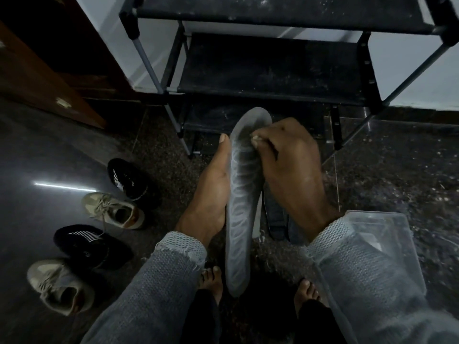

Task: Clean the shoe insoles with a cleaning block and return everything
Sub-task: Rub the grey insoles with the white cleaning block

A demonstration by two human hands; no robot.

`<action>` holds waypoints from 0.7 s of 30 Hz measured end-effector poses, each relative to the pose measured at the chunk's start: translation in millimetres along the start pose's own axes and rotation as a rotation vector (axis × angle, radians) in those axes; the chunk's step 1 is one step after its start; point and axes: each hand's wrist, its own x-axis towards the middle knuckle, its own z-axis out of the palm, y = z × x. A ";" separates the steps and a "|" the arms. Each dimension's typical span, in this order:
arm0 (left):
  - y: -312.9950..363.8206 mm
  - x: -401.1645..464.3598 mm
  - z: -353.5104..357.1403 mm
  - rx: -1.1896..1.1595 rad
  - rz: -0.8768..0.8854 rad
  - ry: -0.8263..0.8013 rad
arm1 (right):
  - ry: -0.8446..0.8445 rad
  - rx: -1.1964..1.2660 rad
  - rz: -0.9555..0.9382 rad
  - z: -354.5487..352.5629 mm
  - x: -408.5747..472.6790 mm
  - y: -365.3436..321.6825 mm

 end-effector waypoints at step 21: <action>-0.6 -1.5 -4.9 -0.019 -0.034 -0.001 | 0.015 0.068 0.121 -6.8 5.5 11.8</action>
